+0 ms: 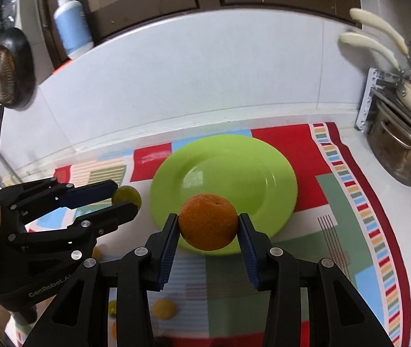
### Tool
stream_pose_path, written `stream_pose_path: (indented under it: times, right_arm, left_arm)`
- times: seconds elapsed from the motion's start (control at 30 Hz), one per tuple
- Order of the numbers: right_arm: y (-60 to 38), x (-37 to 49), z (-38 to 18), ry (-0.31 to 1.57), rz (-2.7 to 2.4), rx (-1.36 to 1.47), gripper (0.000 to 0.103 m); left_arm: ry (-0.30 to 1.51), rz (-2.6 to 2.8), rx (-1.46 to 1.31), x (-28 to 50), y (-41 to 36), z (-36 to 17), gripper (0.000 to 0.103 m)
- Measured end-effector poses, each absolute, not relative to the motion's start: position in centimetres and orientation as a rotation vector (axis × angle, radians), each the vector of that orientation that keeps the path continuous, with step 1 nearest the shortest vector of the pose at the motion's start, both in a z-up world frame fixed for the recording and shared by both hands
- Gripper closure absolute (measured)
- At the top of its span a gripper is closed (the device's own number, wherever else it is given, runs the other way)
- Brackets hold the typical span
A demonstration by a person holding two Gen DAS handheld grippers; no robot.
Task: Organize fruits
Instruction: 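Carry the lime in the left gripper to the green plate while the right gripper carries the orange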
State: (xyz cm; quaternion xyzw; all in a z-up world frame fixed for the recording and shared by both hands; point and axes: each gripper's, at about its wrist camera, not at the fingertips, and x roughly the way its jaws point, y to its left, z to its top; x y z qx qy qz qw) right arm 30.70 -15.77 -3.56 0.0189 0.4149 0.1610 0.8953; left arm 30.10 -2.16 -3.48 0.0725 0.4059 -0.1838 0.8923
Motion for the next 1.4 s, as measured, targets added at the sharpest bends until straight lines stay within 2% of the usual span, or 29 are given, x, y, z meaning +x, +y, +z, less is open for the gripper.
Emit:
stream_pose_path:
  times: [0.33, 0.67, 0.77, 0.83, 0.9, 1.17, 1.3, 1.4]
  right_arm:
    - [-16.1, 35.1, -6.6, 0.943, 0.331, 0.056, 0.061]
    - [-16.1, 37.3, -8.6, 0.999, 0.341, 0.078, 0.061]
    - [-16.1, 37.4, -8.7, 0.998, 0.333, 0.074, 0.061]
    - [-16.2, 37.4, -8.6, 0.994, 0.328, 0.073, 0.060]
    - [-16.3, 37.2, -8.2, 0.986, 0.320, 0.073, 0.053]
    - [-16.3, 34.0, -5.4, 0.914, 0.303, 0.050, 0.053]
    - [-15.9, 31.9, -3.8, 0.874, 0.303, 0.036, 0.052]
    - [-15.3, 29.8, -2.4, 0.839, 0.300, 0.006, 0.046]
  left_arm:
    - [0.958, -0.383, 0.124, 34.5, -2.6, -7.1, 0.071]
    - [0.990, -0.385, 0.125, 35.6, -2.7, -8.5, 0.070]
    - [0.987, -0.383, 0.119, 35.8, -2.7, -8.4, 0.063]
    - [0.975, -0.371, 0.125, 35.5, -2.5, -8.1, 0.062]
    - [0.962, -0.358, 0.129, 35.1, -2.2, -7.7, 0.061]
    - [0.880, -0.324, 0.152, 31.4, -1.0, -4.9, 0.054]
    - [0.827, -0.314, 0.152, 28.7, -0.4, -3.3, 0.047]
    - [0.801, -0.308, 0.143, 26.7, 0.1, -2.2, 0.045]
